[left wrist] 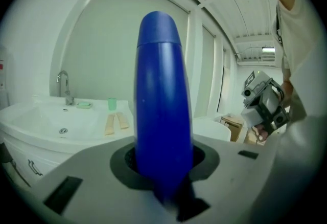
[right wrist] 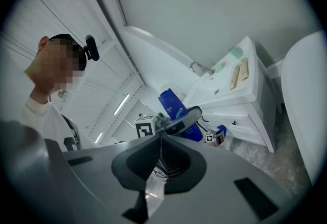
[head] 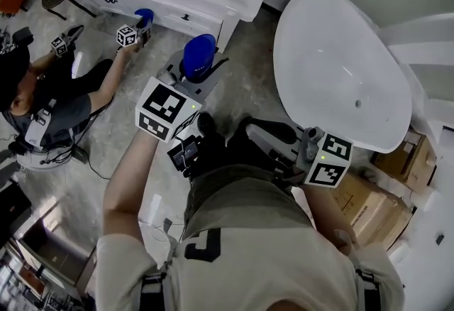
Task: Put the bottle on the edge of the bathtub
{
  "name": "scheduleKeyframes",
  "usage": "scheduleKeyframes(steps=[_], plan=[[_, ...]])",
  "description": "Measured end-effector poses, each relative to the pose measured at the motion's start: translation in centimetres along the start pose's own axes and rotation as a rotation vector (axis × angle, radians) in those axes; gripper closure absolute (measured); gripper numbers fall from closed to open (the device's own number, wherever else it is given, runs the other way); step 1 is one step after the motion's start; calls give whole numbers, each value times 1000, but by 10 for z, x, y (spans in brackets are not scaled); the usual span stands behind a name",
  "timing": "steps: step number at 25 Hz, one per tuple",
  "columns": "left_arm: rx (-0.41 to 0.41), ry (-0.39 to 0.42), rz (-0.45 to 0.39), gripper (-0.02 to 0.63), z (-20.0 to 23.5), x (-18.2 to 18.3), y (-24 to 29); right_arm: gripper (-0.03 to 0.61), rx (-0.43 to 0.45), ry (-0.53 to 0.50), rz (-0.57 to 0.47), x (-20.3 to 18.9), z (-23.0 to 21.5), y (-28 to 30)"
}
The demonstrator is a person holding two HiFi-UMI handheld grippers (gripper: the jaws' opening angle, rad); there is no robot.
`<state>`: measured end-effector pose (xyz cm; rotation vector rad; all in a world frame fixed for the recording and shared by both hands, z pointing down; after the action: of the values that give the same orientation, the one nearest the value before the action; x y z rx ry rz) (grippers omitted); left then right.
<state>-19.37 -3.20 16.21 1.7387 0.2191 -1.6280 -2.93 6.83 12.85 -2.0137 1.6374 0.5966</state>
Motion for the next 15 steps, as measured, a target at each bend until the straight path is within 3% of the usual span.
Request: scheduleKeyframes(steps=[9, 15], plan=[[41, -98, 52, 457, -43, -7, 63, 549, 63, -11, 27, 4, -9, -48], [76, -59, 50, 456, -54, -1, 95, 549, 130, -79, 129, 5, -40, -59]])
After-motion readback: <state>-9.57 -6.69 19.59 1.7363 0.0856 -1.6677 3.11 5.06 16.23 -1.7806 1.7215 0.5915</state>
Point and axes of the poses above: the fingertips, and each gripper's own axes: y forward along the fingers, z to its left, x out of its top, the point moved 7 cm from there along -y, backward along the fingers, and after that the axes turned 13 degrees about x, right-handed, at the moved point
